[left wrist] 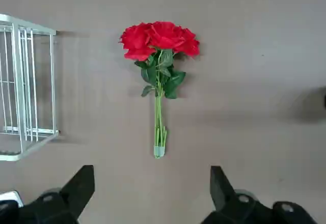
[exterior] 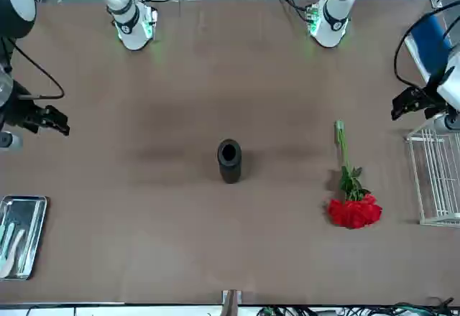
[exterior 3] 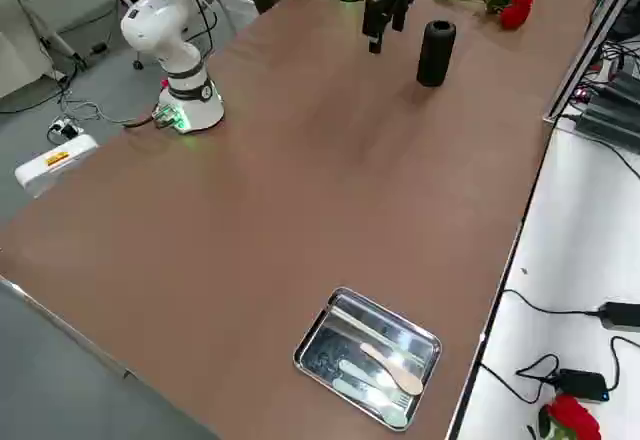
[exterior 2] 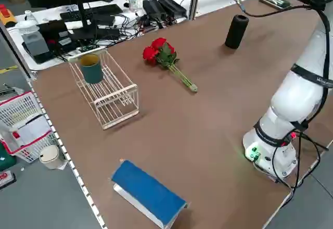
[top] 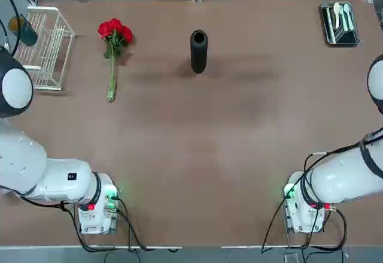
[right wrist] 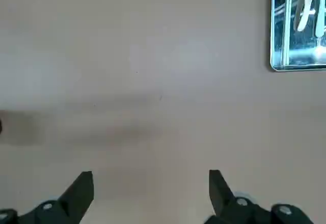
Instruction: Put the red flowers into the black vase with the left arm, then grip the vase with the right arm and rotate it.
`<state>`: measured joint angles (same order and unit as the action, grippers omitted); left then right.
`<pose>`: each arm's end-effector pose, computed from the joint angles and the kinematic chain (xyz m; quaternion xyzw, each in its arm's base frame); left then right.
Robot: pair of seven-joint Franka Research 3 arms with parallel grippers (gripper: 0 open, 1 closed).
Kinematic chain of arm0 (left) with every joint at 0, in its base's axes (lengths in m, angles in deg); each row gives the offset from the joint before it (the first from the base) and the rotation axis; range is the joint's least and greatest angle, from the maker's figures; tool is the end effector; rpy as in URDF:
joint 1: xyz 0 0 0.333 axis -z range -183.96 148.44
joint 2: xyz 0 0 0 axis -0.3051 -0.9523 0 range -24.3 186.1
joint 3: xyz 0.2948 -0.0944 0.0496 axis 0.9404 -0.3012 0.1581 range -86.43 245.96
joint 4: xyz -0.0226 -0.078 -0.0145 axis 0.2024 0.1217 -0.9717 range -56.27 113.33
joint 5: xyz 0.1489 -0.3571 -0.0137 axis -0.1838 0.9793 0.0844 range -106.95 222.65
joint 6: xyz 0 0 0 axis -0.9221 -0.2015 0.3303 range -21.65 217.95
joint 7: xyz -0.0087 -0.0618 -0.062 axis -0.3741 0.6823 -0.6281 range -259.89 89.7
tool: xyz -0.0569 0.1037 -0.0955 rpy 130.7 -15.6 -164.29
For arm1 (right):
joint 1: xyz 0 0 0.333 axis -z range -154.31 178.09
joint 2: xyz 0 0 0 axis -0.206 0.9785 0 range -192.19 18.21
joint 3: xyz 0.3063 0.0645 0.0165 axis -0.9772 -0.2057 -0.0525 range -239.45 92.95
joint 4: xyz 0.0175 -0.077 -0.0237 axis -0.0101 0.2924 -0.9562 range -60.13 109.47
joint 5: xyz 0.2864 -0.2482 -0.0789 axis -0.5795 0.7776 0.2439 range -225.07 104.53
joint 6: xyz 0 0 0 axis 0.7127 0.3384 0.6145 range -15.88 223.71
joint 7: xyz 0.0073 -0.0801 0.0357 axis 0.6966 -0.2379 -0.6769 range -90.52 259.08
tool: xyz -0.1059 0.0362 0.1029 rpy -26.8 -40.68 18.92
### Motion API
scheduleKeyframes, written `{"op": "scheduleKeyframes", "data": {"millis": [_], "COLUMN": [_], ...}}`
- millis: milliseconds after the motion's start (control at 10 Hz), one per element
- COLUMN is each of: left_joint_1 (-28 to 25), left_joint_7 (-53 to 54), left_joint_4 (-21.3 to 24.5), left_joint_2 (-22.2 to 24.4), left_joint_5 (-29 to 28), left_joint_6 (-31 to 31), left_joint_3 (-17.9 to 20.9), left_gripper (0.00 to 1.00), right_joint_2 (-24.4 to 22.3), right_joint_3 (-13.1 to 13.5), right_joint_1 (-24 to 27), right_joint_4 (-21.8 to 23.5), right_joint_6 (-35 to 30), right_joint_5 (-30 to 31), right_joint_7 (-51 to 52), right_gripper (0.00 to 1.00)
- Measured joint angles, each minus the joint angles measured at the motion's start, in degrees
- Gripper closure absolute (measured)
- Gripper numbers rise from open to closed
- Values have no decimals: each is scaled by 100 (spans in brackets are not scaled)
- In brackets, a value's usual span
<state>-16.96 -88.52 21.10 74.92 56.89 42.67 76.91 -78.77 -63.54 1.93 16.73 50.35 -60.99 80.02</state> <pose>0.5786 -0.0330 0.5655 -1.0000 0.0019 0.0043 0.0060 0.5936 0.0106 0.5507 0.9994 -0.0343 -0.0017 0.0058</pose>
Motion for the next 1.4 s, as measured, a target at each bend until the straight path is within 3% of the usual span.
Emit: {"op": "scheduleKeyframes", "data": {"millis": [600,800,1400], "left_joint_1": [-50,-123,-251], "left_joint_7": [12,18,-11], "left_joint_4": [140,569,2424], "left_joint_2": [-42,-159,-533], "left_joint_5": [-1,-1,-1], "left_joint_6": [386,958,3118], "left_joint_3": [16,21,29], "left_gripper": [0,0,0], "right_joint_2": [-2,-2,-1], "right_joint_3": [-29,-26,-16], "right_joint_1": [-150,-151,-154], "right_joint_4": [-9,-9,-4], "right_joint_6": [-26,15,17], "right_joint_5": [-4,-4,2], "right_joint_7": [-218,-223,-228], "right_gripper": [0,0,0]}}
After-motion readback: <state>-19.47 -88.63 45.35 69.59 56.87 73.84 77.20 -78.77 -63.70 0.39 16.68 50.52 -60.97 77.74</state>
